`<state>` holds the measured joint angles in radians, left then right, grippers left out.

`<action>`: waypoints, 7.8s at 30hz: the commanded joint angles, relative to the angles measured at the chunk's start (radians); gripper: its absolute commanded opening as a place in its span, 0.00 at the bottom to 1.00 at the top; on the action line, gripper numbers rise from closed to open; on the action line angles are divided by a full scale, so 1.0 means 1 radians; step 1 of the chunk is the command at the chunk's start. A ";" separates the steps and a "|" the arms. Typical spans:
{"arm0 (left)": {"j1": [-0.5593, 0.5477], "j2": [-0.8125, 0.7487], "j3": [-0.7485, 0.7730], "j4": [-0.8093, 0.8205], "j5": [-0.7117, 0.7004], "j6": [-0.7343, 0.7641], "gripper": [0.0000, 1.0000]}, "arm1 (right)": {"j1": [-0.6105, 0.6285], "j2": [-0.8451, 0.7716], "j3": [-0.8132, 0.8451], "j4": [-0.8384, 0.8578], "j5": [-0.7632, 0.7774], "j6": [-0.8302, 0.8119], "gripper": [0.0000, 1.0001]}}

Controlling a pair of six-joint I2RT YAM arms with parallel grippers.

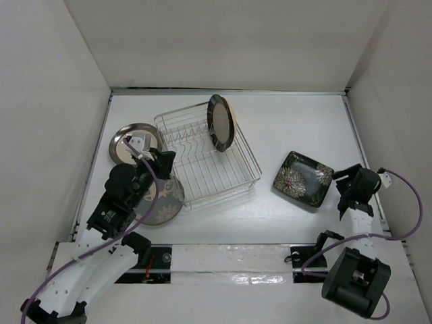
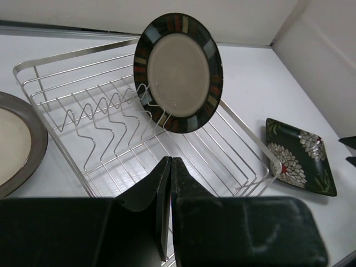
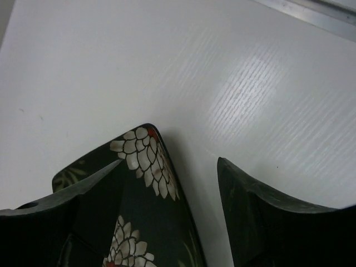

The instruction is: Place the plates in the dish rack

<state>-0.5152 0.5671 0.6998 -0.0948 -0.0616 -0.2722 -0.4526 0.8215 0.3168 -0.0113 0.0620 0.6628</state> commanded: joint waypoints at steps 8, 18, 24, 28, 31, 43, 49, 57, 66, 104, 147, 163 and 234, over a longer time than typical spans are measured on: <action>0.001 -0.064 0.015 0.056 0.055 -0.010 0.04 | -0.047 0.160 0.039 -0.024 -0.375 -0.057 0.75; -0.008 -0.101 0.018 0.047 0.026 -0.005 0.07 | -0.047 0.412 0.076 0.001 -0.421 -0.065 0.62; -0.008 -0.095 0.020 0.047 0.026 -0.002 0.07 | -0.047 0.415 0.062 0.045 -0.355 -0.054 0.16; -0.008 -0.090 0.017 0.046 0.025 -0.004 0.07 | -0.047 0.363 0.045 0.050 -0.298 -0.032 0.00; -0.008 -0.081 0.017 0.049 0.023 -0.002 0.07 | -0.047 0.232 0.038 0.031 -0.243 -0.012 0.00; -0.008 -0.039 0.017 0.047 0.019 0.002 0.07 | 0.144 -0.143 0.290 0.001 -0.159 0.060 0.00; -0.008 -0.035 0.017 0.046 0.013 0.004 0.07 | 0.322 -0.050 0.571 0.088 -0.103 0.026 0.00; -0.008 -0.049 0.017 0.044 0.006 0.002 0.08 | 0.796 0.376 1.154 -0.154 0.038 -0.282 0.00; -0.008 -0.056 0.015 0.046 0.028 -0.001 0.08 | 1.057 0.840 1.744 -0.464 0.258 -0.468 0.00; 0.001 -0.118 0.015 0.053 0.043 -0.007 0.09 | 1.367 1.395 2.180 -0.559 0.984 -1.042 0.00; 0.001 -0.036 0.021 0.038 -0.046 0.004 0.11 | 1.367 1.342 1.940 -0.489 0.725 -0.732 0.56; 0.023 0.082 0.029 0.012 -0.244 -0.097 0.00 | 1.417 0.532 0.969 0.042 0.256 -0.476 0.00; 1.031 0.805 -0.082 0.635 0.287 -0.562 0.00 | 1.209 -0.005 0.354 0.152 0.075 -0.328 0.23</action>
<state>0.4984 1.4841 0.6170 0.4263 0.2573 -0.8558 0.7650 0.8135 0.6708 0.1139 0.1452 0.3336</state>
